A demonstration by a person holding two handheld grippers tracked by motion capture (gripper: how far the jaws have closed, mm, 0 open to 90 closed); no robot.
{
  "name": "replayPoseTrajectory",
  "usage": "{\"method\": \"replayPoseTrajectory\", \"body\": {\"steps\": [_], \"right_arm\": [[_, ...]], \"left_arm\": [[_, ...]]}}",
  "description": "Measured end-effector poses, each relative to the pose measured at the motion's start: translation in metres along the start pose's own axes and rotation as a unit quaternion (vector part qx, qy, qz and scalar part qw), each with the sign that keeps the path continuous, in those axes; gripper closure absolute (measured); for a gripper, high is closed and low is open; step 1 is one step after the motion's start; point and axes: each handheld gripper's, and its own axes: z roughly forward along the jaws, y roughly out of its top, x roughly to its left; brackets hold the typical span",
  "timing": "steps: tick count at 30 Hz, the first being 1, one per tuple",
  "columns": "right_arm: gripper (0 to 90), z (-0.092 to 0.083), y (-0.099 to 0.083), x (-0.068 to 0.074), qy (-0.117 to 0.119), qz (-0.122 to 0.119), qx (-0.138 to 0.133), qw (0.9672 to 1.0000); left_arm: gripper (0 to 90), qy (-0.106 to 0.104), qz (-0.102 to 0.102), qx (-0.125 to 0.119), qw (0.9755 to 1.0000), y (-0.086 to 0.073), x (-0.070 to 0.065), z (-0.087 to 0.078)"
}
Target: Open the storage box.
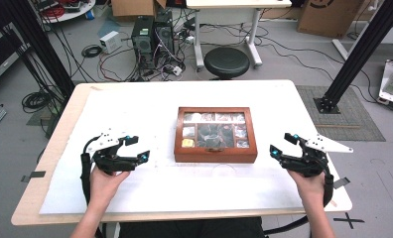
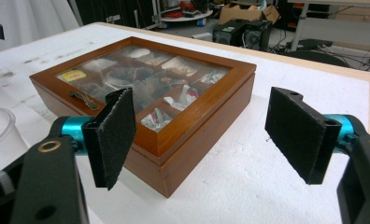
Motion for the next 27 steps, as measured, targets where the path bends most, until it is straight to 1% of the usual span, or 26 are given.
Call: {"method": "replayPoseTrajectory", "body": {"steps": [4, 5, 7, 10, 12, 14, 15, 16, 17, 19, 20, 21, 22, 23, 25, 26, 27], "right_arm": [[25.2, 0.001, -0.001, 0.0, 0.003, -0.006, 0.007, 1.0], [25.2, 0.003, -0.002, 0.001, 0.004, -0.008, 0.014, 0.9999], [25.2, 0.004, -0.003, 0.001, 0.003, -0.012, 0.019, 0.9998], [25.2, 0.006, -0.003, 0.001, 0.004, -0.012, 0.024, 0.9996], [25.2, 0.01, -0.004, 0.0, 0.007, -0.014, 0.037, 0.9992], [25.3, 0.012, -0.004, 0.0, 0.011, -0.017, 0.041, 0.999], [25.6, 0.015, -0.006, 0.0, 0.015, -0.019, 0.052, 0.9983], [25.6, 0.015, -0.006, 0.0, 0.015, -0.019, 0.052, 0.9983], [25.9, 0.02, -0.007, 0.001, 0.018, -0.024, 0.067, 0.9973], [27.2, 0.025, -0.008, 0.003, 0.025, -0.035, 0.077, 0.9961], [27.2, 0.025, -0.008, 0.003, 0.025, -0.035, 0.077, 0.9961], [29.2, 0.029, -0.009, 0.005, 0.027, -0.044, 0.089, 0.9947], [29.2, 0.029, -0.009, 0.005, 0.027, -0.044, 0.089, 0.9947], [29.6, 0.031, -0.009, 0.006, 0.031, -0.046, 0.094, 0.994], [35.0, 0.038, -0.01, 0.007, 0.04, -0.051, 0.11, 0.9918], [35.0, 0.038, -0.01, 0.007, 0.04, -0.051, 0.11, 0.9918], [35.4, 0.042, -0.011, 0.008, 0.045, -0.054, 0.123, 0.9899]], "left_arm": [[25.7, -0.002, 0.003, 0.0, 1.0, 0.0, -0.001, 0.001], [25.7, -0.003, 0.005, 0.002, 1.0, 0.0, 0.0, 0.002], [25.7, -0.005, 0.004, 0.002, 1.0, 0.0, -0.001, 0.002], [25.7, -0.005, 0.006, 0.002, 1.0, 0.0, -0.001, 0.003], [25.7, -0.006, 0.006, 0.003, 1.0, 0.0, -0.001, 0.003], [25.7, -0.006, 0.006, 0.005, 1.0, 0.0, -0.002, 0.003], [25.7, -0.006, 0.006, 0.007, 0.9999, 0.0, -0.002, 0.004], [25.7, -0.006, 0.006, 0.007, 0.9999, 0.0, -0.002, 0.004], [25.7, -0.008, 0.005, 0.007, 0.9999, 0.0, -0.002, 0.004], [25.7, -0.007, 0.007, 0.008, 0.9999, 0.0, -0.003, 0.005], [25.7, -0.007, 0.007, 0.008, 0.9999, 0.0, -0.003, 0.005], [25.7, -0.007, 0.006, 0.01, 0.9999, 0.0, -0.003, 0.005], [25.7, -0.007, 0.006, 0.01, 0.9999, 0.0, -0.003, 0.005], [25.7, -0.008, 0.006, 0.012, 0.9999, 0.0, -0.003, 0.006], [25.7, -0.013, 0.006, 0.013, 0.9998, 0.0, -0.004, 0.006], [25.7, -0.013, 0.006, 0.013, 0.9998, 0.0, -0.004, 0.006], [25.7, -0.014, 0.007, 0.012, 0.9998, 0.0, -0.005, 0.006]]}}
